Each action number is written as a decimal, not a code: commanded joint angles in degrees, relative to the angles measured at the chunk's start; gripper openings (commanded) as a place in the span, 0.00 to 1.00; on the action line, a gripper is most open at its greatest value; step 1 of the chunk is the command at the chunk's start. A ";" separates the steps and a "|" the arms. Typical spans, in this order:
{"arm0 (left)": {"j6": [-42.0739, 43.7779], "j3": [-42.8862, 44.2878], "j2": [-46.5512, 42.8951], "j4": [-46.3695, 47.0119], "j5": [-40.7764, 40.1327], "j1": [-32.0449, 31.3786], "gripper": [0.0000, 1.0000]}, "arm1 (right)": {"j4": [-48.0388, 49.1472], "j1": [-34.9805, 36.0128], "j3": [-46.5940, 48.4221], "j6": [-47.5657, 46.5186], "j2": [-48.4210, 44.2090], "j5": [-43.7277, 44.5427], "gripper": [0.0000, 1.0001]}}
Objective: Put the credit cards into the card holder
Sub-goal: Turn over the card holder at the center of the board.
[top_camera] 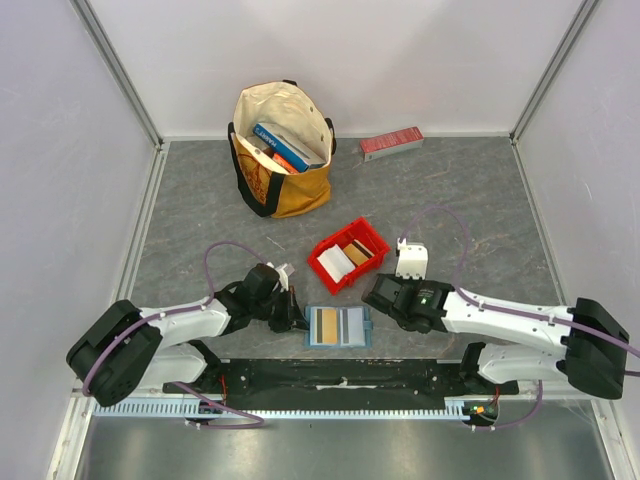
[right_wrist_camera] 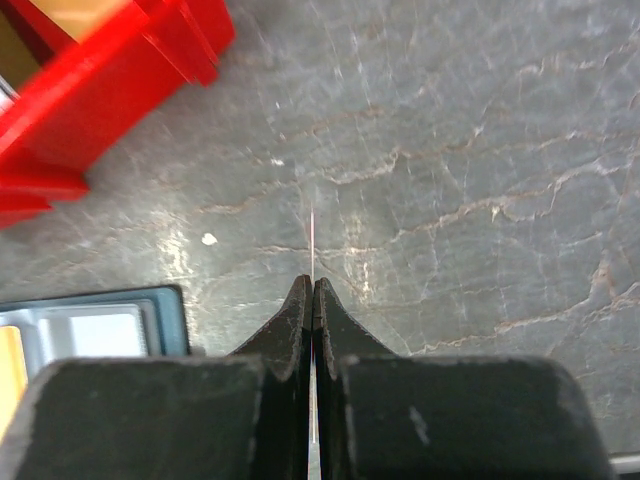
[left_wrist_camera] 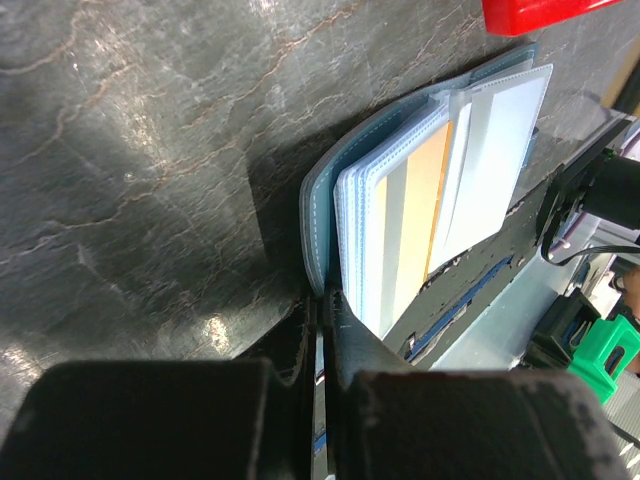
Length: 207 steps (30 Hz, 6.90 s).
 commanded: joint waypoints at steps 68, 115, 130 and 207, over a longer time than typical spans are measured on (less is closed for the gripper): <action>-1.44 -0.56 -7.42 -0.37 2.51 -0.07 0.02 | 37.47 21.13 6.56 5.51 19.50 8.68 0.00; -1.27 -0.56 -9.44 -1.60 1.98 0.01 0.02 | 27.09 20.43 10.69 4.45 22.58 7.98 0.00; -0.65 -1.96 -7.60 -0.90 1.10 0.01 0.02 | 22.52 20.08 4.46 7.09 13.10 9.56 0.00; 1.72 -1.35 -1.97 -1.34 -1.01 -0.07 0.02 | 7.66 12.52 5.42 6.56 9.39 -5.03 0.00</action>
